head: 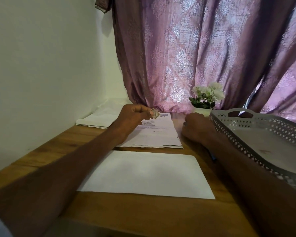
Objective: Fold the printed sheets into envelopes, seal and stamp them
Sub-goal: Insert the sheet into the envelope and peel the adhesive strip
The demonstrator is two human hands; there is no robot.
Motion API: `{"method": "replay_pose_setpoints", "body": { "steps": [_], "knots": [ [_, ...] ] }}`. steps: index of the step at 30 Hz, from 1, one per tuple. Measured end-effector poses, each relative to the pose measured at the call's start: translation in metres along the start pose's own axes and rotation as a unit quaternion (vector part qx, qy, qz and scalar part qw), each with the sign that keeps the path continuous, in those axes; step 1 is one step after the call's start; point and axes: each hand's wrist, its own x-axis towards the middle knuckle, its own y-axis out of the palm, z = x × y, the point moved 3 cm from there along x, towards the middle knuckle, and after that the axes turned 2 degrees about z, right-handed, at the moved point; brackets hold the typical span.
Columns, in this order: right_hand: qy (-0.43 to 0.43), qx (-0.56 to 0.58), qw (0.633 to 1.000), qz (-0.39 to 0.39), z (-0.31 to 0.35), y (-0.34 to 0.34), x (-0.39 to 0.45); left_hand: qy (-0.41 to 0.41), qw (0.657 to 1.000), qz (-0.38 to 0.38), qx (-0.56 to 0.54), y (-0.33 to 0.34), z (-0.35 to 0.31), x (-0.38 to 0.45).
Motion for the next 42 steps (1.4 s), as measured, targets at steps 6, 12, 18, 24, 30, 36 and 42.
{"method": "replay_pose_setpoints", "body": {
  "steps": [6,12,18,24,30,36,42],
  "knots": [
    [-0.048,0.138,0.976,-0.163,0.010,-0.012,0.000,0.000,1.000,0.007,0.004,0.000,-0.002,-0.002],
    [-0.066,0.480,0.870,-0.096,0.045,-0.010,-0.003,0.000,1.000,0.006,-0.013,0.001,-0.006,-0.005],
    [-0.026,0.622,0.782,-0.029,0.051,0.008,-0.001,-0.011,0.999,0.003,-0.053,0.004,-0.012,-0.010],
    [0.025,0.693,0.720,0.016,0.050,0.008,0.001,-0.052,0.994,0.012,-0.100,0.003,-0.016,-0.013],
    [0.031,0.725,0.687,0.026,0.051,0.006,0.001,-0.045,0.986,0.015,-0.160,0.003,-0.018,-0.012],
    [0.028,0.738,0.673,0.038,0.053,0.007,-0.001,-0.062,0.982,-0.006,-0.177,0.005,-0.019,-0.012],
    [0.028,0.749,0.660,0.054,0.051,0.008,-0.002,-0.066,0.981,-0.014,-0.184,0.007,-0.020,-0.014]
  ]
}}
